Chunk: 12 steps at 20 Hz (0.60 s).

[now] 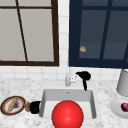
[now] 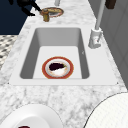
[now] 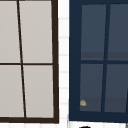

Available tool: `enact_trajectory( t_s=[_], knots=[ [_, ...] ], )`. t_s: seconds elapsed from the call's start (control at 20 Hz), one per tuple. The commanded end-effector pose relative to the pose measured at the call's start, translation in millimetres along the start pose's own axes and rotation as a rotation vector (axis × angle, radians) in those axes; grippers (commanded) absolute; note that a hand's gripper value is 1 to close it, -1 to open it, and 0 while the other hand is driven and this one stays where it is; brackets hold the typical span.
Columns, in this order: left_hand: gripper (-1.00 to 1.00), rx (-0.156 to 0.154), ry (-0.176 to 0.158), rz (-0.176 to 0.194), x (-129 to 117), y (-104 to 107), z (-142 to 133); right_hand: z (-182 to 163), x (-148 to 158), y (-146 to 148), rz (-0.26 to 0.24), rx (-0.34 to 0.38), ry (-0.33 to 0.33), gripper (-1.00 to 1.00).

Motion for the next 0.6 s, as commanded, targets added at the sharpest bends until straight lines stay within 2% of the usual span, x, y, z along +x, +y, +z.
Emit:
enact_trajectory(
  t_s=[0.0, 0.25, 0.35, 0.55],
  knots=[
    [0.00, 0.000, 0.000, 0.000, 0, 0, 0, -18, 12, -5, 0.049, 0.007, 0.011, -1.00],
    [0.00, 0.000, 0.000, 0.000, 0, 0, 0, -49, 14, -9, 0.022, 0.029, -0.018, -1.00],
    [0.00, 0.000, 0.000, 0.000, 0, 0, 0, -59, 10, -4, 0.040, 0.046, -0.049, -1.00],
    [0.00, 0.000, 0.000, 0.000, 0, 0, 0, -84, -4, 2, 0.048, 0.084, -0.068, -1.00]
  ],
)
